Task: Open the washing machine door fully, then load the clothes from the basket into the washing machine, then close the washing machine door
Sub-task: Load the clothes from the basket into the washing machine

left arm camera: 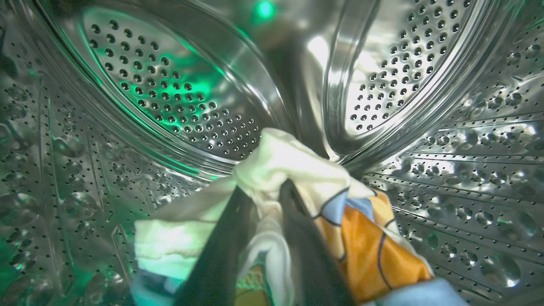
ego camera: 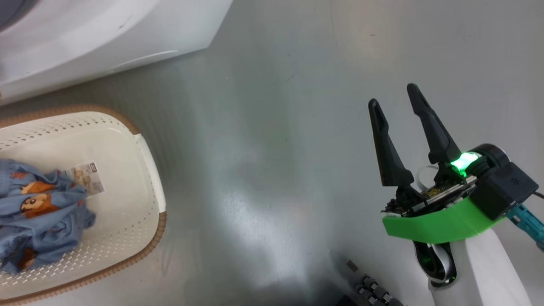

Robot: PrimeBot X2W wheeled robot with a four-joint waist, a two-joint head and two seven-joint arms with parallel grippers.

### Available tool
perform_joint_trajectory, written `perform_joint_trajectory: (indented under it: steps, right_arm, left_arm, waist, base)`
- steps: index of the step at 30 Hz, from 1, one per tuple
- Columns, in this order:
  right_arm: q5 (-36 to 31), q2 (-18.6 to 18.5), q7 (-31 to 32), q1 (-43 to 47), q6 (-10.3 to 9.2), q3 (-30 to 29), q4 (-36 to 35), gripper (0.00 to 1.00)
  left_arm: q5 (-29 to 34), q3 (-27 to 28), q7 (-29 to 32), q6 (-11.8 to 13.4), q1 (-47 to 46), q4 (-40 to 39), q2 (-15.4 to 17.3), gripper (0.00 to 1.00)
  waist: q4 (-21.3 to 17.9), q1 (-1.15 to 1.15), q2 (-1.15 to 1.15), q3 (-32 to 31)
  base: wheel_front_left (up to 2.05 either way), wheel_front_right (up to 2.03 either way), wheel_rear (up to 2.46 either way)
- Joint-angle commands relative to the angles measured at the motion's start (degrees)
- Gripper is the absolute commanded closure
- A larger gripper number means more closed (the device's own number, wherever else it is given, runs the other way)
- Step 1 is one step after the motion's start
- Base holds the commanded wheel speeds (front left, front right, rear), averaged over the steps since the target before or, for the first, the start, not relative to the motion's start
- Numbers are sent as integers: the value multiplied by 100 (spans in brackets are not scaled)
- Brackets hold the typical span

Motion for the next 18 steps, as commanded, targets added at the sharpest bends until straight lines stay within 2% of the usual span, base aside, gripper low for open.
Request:
perform_joint_trajectory:
  steps: [1, 10, 18]
  right_arm:
    - [16, 4, -27, 55, 16, 131, -147, 0]
    - [-36, 4, -27, -9, 16, 74, -135, 0]
    - [-190, 4, -27, 97, 16, -74, -137, 0]
  left_arm:
    - [-26, 66, -1, -38, 100, -107, 268, 0]
    - [-132, 53, -234, 123, 508, -126, 68, 0]
    - [-214, 41, -511, 400, 1264, -696, -221, 0]
  waist:
    - [13, 0, 0, 1]
    - [181, 0, 0, -162]
    - [460, 0, 0, -466]
  base:
    - [0, 0, 0]
    - [0, 0, 0]
    - [0, 0, 0]
